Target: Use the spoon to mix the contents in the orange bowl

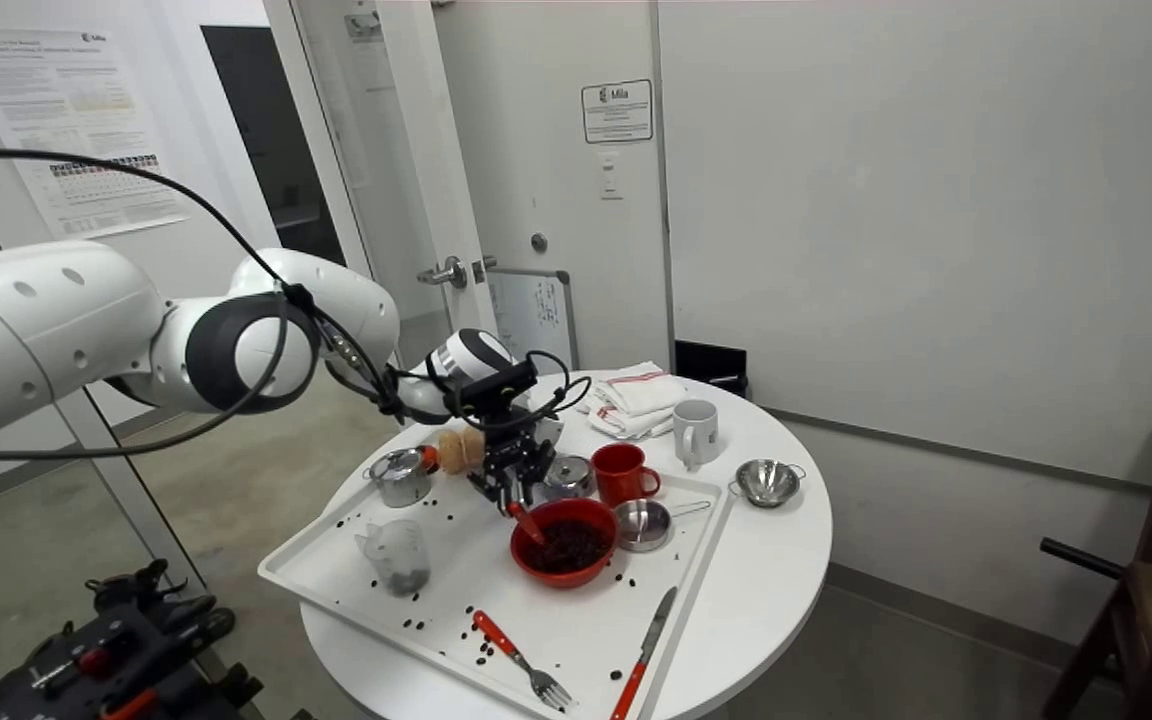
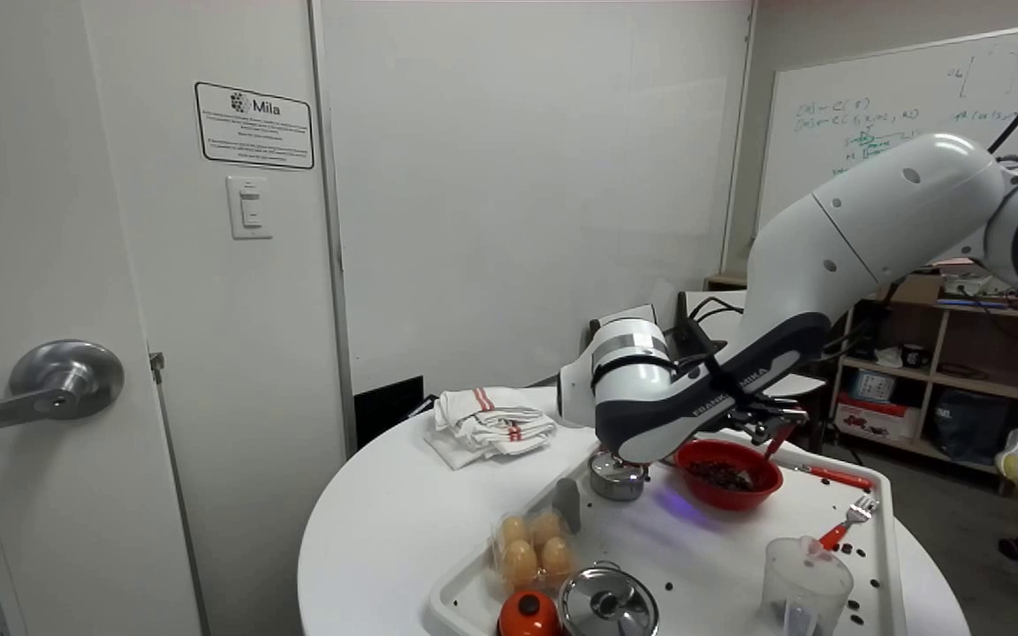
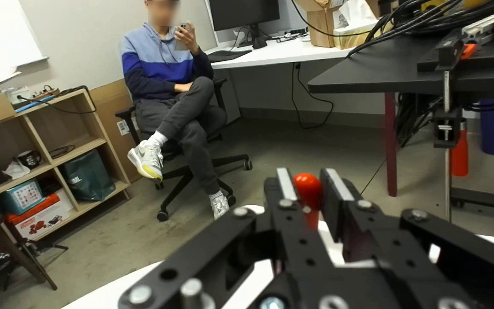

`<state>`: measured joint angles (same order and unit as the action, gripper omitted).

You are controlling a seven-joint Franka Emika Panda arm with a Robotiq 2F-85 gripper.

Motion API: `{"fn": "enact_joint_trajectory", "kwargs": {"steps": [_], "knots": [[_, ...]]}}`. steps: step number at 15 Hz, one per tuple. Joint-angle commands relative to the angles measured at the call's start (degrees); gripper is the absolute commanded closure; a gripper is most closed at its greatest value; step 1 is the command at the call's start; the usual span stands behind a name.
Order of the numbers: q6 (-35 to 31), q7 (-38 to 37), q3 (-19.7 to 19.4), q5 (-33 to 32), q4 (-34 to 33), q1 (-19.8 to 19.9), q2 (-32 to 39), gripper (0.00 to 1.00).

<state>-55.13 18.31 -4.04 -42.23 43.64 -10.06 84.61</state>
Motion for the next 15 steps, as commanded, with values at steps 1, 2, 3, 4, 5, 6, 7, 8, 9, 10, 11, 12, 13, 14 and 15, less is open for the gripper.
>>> {"fn": "enact_joint_trajectory", "kwargs": {"steps": [1,2,3,4,5,6,7,8,9,10,11,12,13,14,15], "knots": [[-0.5,1.5,0.3,-0.6,0.0,-2.6,0.0,0.92],[-0.4,1.4,0.2,-0.6,-0.4,-3.1,0.0,0.92],[-0.5,1.4,0.1,-0.6,-0.7,-3.4,0.0,0.92],[-0.4,1.4,0.0,-0.6,-1.0,-3.5,0.0,0.92],[-0.3,1.3,-0.1,-0.4,-1.4,-3.3,-0.1,0.92],[-0.4,1.4,-0.2,-0.3,-1.7,-3.0,-0.1,0.92],[-0.5,1.6,-0.4,-0.1,-2.2,-2.4,-0.1,0.92],[-0.6,1.7,-0.6,0.0,-2.6,-1.8,-0.2,0.92],[-0.9,2.0,-0.9,0.1,-3.3,-0.9,-0.2,0.92],[-1.3,2.4,-1.2,0.3,-4.0,0.2,-0.2,0.92],[-1.6,2.4,-1.5,0.5,-4.6,1.1,-0.2,0.92],[-1.7,2.8,-1.6,0.9,-5.3,2.3,-0.3,0.92],[-1.7,2.9,-1.9,1.4,-5.8,3.5,-0.3,0.92],[-1.7,3.0,-2.1,1.7,-6.2,4.6,-0.4,0.92],[-1.8,3.0,-2.2,2.1,-6.4,5.5,-0.5,0.92]]}}
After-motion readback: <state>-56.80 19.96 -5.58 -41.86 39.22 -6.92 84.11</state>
